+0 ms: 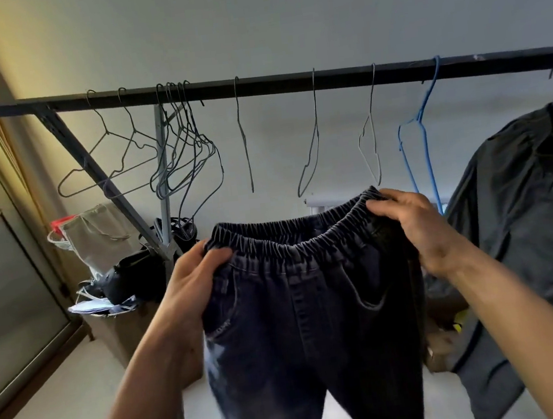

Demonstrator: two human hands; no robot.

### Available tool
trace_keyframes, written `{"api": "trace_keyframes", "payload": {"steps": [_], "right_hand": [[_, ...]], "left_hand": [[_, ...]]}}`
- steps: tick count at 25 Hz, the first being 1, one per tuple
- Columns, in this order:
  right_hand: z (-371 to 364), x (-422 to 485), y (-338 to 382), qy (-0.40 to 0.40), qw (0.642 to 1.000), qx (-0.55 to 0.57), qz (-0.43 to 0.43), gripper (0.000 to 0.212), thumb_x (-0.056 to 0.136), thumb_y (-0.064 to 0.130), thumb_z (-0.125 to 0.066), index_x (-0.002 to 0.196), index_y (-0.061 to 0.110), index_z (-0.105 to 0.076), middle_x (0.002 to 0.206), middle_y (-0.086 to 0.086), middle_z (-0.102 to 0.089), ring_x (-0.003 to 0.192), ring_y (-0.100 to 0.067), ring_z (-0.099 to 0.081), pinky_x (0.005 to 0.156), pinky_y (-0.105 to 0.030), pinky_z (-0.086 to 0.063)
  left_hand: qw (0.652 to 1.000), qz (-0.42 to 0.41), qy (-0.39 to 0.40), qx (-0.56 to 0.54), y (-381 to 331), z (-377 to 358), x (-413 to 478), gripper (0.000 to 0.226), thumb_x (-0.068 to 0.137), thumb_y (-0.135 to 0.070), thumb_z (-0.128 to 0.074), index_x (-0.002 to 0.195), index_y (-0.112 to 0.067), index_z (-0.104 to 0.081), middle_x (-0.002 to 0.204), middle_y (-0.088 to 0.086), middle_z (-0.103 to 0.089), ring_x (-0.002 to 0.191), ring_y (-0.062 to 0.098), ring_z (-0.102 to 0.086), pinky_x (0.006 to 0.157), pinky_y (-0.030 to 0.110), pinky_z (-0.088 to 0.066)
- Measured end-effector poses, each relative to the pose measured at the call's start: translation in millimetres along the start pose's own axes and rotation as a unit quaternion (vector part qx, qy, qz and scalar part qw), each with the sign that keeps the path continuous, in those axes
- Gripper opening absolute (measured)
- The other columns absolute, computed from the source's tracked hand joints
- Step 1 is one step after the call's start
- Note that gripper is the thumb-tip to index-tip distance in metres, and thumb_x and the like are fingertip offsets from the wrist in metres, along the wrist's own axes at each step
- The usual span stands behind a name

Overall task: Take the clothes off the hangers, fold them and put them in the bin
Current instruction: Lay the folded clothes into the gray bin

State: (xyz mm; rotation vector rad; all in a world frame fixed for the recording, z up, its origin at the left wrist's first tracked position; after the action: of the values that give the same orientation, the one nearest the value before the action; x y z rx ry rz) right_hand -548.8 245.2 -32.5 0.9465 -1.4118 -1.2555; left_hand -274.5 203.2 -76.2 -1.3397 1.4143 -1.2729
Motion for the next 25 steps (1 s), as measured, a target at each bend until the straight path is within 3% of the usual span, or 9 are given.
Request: {"api": "trace_keyframes", "payload": {"steps": [3, 5, 9, 12, 15, 18, 21, 23, 25], "right_hand": [[6, -9, -3, 0.102, 0.974, -0.168, 0.110, 0.038, 0.080, 0.041, -0.074, 0.116, 0.035, -0.065, 0.102, 0.019, -0.067, 0.101, 0.000, -0.059, 0.091, -0.015, -0.043], [5, -15, -2, 0.117, 0.946, -0.250, 0.172, 0.045, 0.074, 0.035, -0.078, 0.116, 0.045, -0.062, 0.115, 0.019, -0.062, 0.110, 0.007, -0.054, 0.091, -0.004, -0.037], [1, -14, 6, 0.136, 0.915, -0.323, 0.199, 0.015, 0.083, 0.024, -0.072, 0.084, 0.034, -0.062, 0.095, 0.009, -0.056, 0.088, -0.005, -0.057, 0.080, -0.018, -0.041], [12, -6, 10, 0.154, 0.927, -0.315, 0.130, 0.022, 0.091, 0.020, -0.063, 0.074, 0.027, -0.051, 0.090, 0.000, -0.056, 0.075, -0.016, -0.054, 0.071, -0.028, -0.042], [14, -2, 6, 0.099, 0.962, -0.238, 0.091, 0.024, 0.089, 0.013, -0.061, 0.070, 0.013, -0.047, 0.065, -0.008, -0.046, 0.057, -0.017, -0.040, 0.055, -0.031, -0.033], [1, 2, -8, 0.025, 0.979, -0.195, 0.059, 0.030, 0.083, 0.020, -0.071, 0.066, 0.013, -0.048, 0.054, 0.000, -0.042, 0.050, -0.014, -0.040, 0.050, -0.027, -0.033], [-16, 2, -17, -0.023, 0.963, -0.267, 0.033, 0.042, 0.074, 0.033, -0.081, 0.062, 0.015, -0.045, 0.053, 0.003, -0.046, 0.048, -0.013, -0.044, 0.048, -0.026, -0.035], [-27, 4, -23, -0.088, 0.941, -0.325, 0.040, 0.044, 0.076, 0.031, -0.078, 0.057, 0.015, -0.041, 0.050, 0.003, -0.041, 0.046, -0.013, -0.038, 0.046, -0.028, -0.029], [-40, 3, -29, -0.143, 0.930, -0.336, 0.049, 0.041, 0.077, 0.023, -0.072, 0.054, 0.014, -0.040, 0.047, 0.003, -0.039, 0.044, -0.013, -0.034, 0.044, -0.029, -0.026]], "left_hand": [[1.000, -0.011, 0.000, -0.003, -16, 0, 6, 0.006, 0.092, -0.010, -0.060, 0.088, -0.010, -0.065, 0.076, 0.009, -0.068, 0.063, 0.017, -0.065, 0.058, 0.025, -0.056], [1.000, -0.016, 0.010, -0.023, -22, 1, 8, 0.003, 0.091, -0.008, -0.060, 0.090, -0.008, -0.063, 0.075, 0.008, -0.068, 0.062, 0.016, -0.066, 0.058, 0.024, -0.057], [0.999, -0.033, 0.029, -0.026, -28, 8, 9, 0.006, 0.082, -0.009, -0.066, 0.087, -0.008, -0.064, 0.077, 0.008, -0.070, 0.063, 0.016, -0.068, 0.061, 0.024, -0.058], [0.997, -0.038, 0.060, 0.023, -31, 20, 12, 0.038, 0.067, -0.014, -0.078, 0.101, -0.004, -0.065, 0.090, 0.012, -0.072, 0.074, 0.019, -0.070, 0.070, 0.027, -0.060], [0.986, -0.047, 0.087, 0.134, -38, 25, 13, 0.057, 0.064, -0.021, -0.088, 0.113, -0.003, -0.064, 0.100, 0.014, -0.074, 0.088, 0.026, -0.072, 0.081, 0.032, -0.059], [0.982, -0.053, 0.057, 0.170, -37, 10, 10, 0.042, 0.069, -0.026, -0.082, 0.102, -0.005, -0.067, 0.090, 0.011, -0.076, 0.081, 0.023, -0.073, 0.072, 0.028, -0.060], [0.973, -0.035, -0.032, 0.226, -18, -5, 16, 0.033, 0.071, -0.043, -0.082, 0.089, -0.017, -0.072, 0.081, 0.004, -0.076, 0.079, 0.025, -0.074, 0.077, 0.039, -0.060], [0.945, -0.033, -0.119, 0.302, -4, -14, 19, 0.042, 0.069, -0.059, -0.074, 0.086, -0.021, -0.070, 0.081, 0.000, -0.075, 0.084, 0.027, -0.071, 0.082, 0.044, -0.057], [0.908, -0.044, -0.190, 0.371, 2, -32, 9, 0.045, 0.077, -0.060, -0.066, 0.089, -0.016, -0.066, 0.090, 0.003, -0.072, 0.094, 0.030, -0.065, 0.086, 0.041, -0.051]]}}
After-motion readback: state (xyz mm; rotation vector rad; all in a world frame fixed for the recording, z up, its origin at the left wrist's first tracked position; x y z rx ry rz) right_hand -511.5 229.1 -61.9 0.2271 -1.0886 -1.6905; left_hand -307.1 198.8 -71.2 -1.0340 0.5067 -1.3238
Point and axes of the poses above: each hand's wrist, its own x-axis towards the middle knuckle, its own z-axis out of the back of the hand, y = z × x, the point moved 1 cm from there along x, towards the middle knuckle
